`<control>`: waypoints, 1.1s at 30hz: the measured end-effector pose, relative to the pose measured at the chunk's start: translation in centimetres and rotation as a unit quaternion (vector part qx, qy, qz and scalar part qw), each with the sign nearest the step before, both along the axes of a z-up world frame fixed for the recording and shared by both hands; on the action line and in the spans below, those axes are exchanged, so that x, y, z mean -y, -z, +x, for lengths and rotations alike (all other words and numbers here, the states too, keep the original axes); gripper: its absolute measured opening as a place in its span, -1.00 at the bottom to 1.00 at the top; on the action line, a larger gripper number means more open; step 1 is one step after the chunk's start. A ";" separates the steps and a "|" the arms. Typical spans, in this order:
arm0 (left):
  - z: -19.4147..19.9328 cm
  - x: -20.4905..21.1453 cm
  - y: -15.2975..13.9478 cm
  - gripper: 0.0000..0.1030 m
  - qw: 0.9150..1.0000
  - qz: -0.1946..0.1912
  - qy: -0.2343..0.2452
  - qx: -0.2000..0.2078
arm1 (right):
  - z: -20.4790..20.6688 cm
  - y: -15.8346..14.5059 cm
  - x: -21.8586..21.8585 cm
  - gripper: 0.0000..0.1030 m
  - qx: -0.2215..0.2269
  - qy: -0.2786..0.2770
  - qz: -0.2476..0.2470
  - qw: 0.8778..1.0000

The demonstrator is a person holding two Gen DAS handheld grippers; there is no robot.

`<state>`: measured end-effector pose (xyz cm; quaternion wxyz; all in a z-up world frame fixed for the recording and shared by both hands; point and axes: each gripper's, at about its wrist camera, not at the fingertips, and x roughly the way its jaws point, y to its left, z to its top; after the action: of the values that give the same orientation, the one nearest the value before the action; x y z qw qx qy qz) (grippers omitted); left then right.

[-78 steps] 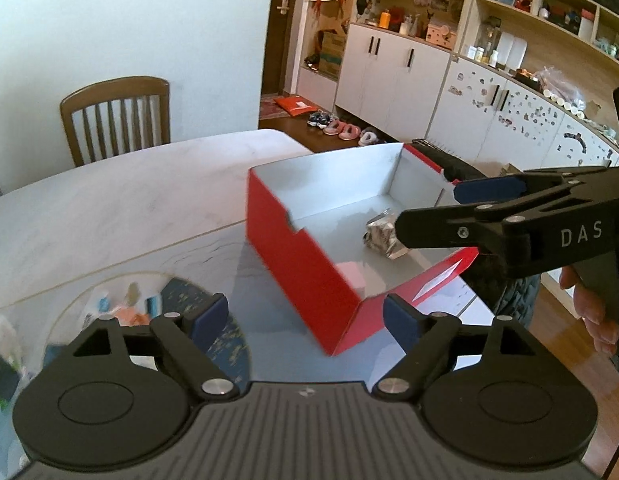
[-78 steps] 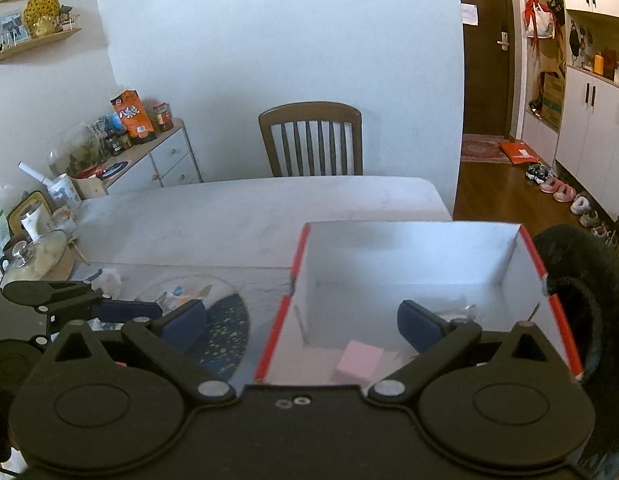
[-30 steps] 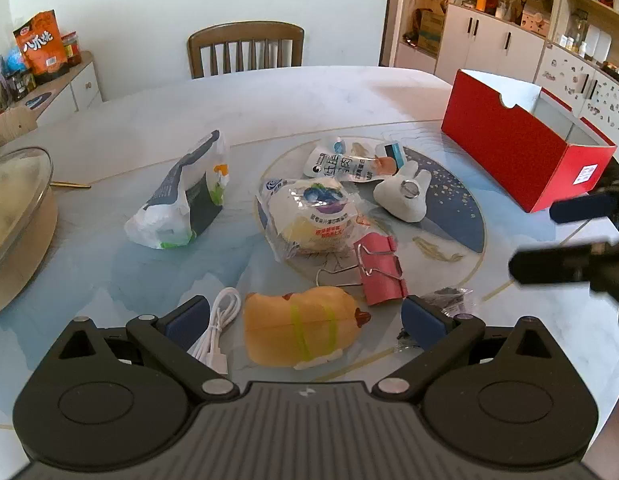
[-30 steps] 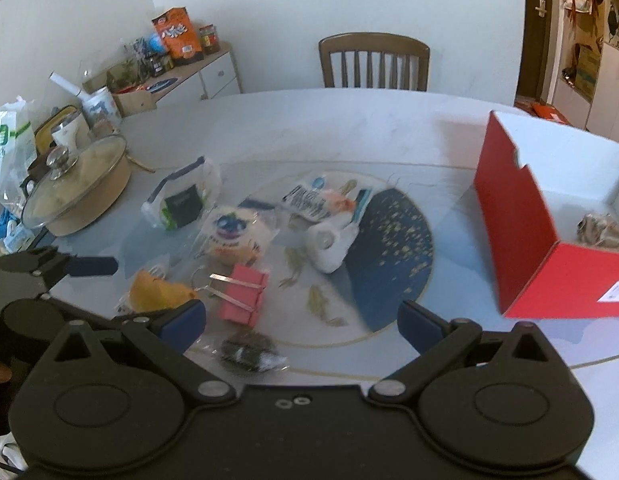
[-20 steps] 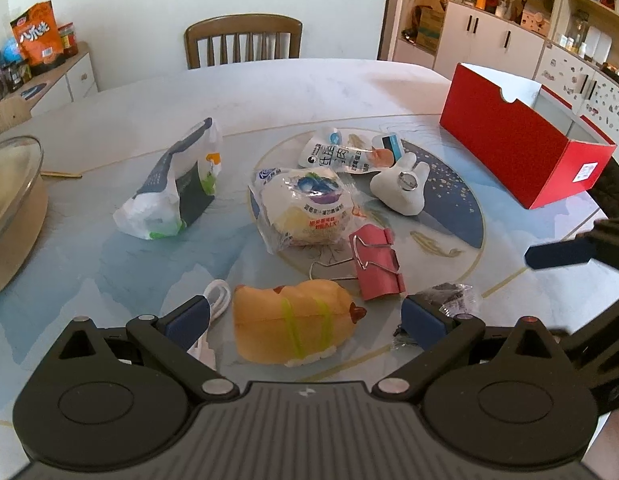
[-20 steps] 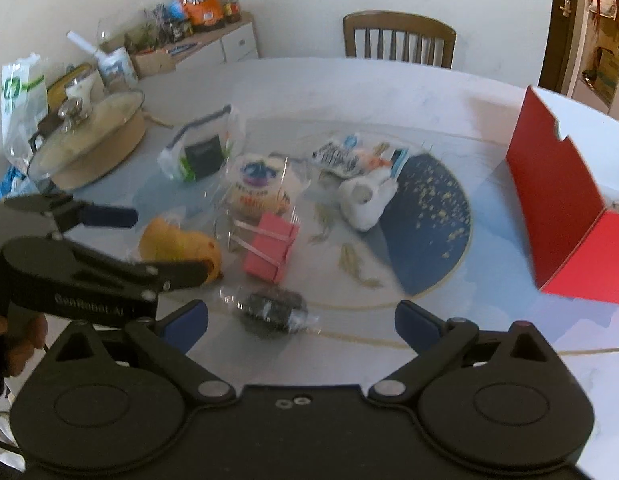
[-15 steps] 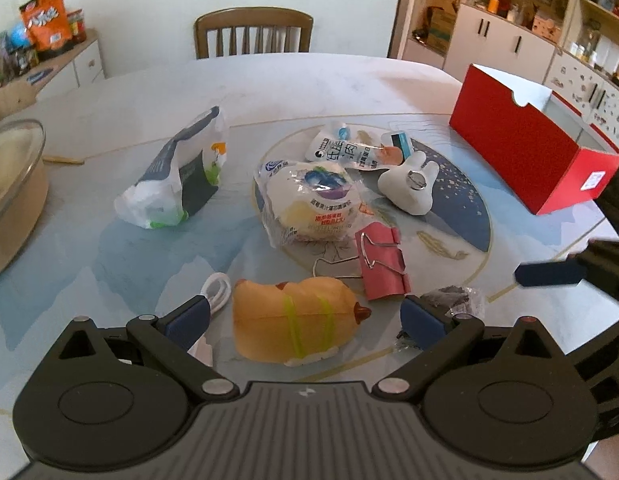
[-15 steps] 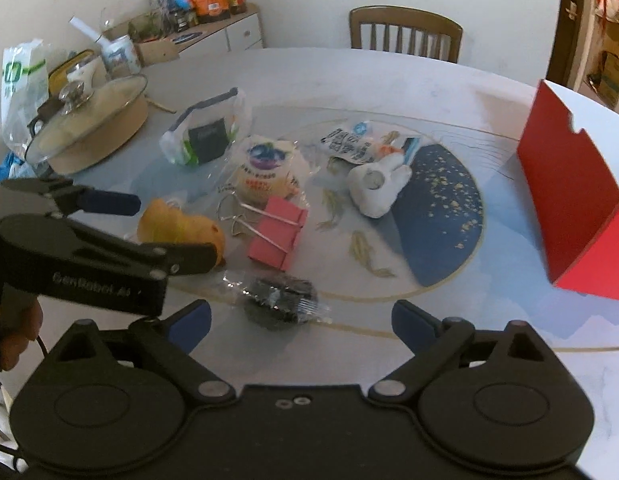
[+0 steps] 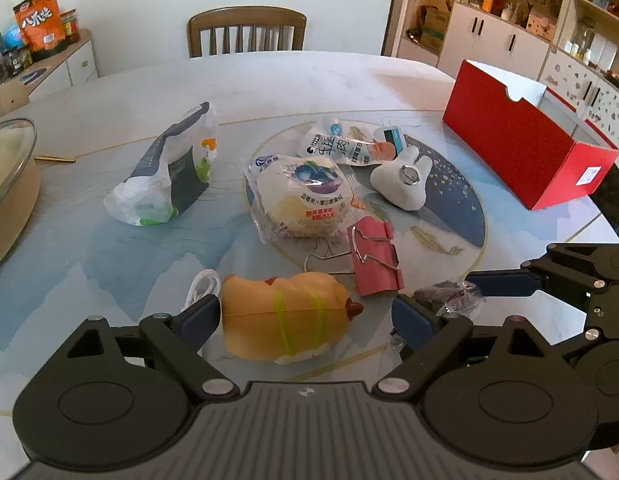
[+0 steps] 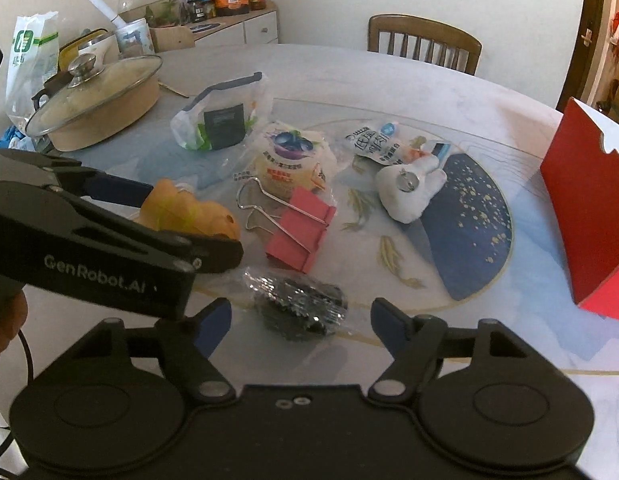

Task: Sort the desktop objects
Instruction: 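Grasp the yellow squishy toy with left tool while right tool grasps black bagged item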

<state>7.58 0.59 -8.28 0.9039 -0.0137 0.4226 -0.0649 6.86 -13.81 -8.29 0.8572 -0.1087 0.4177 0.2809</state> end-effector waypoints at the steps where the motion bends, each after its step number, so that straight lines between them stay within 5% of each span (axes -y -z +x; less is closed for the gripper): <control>1: 0.0 0.0 0.1 0.81 1.000 0.001 0.000 0.000 | 0.1 0.1 -0.1 0.36 -0.001 -0.001 -0.001 1.000; 18: 1.3 -0.8 0.5 0.45 1.000 0.002 -0.014 -0.010 | 0.5 0.4 -0.1 -0.15 -0.006 -0.009 -0.005 1.000; 33: -0.8 -0.9 -0.5 0.37 1.000 -0.028 -0.004 -0.012 | 0.3 -0.7 1.6 -0.19 -0.012 0.005 0.018 1.000</control>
<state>6.79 1.51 -7.74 0.8982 -0.0411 0.4315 -0.0730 7.16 -15.41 -7.63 0.8553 -0.0884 0.4231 0.2856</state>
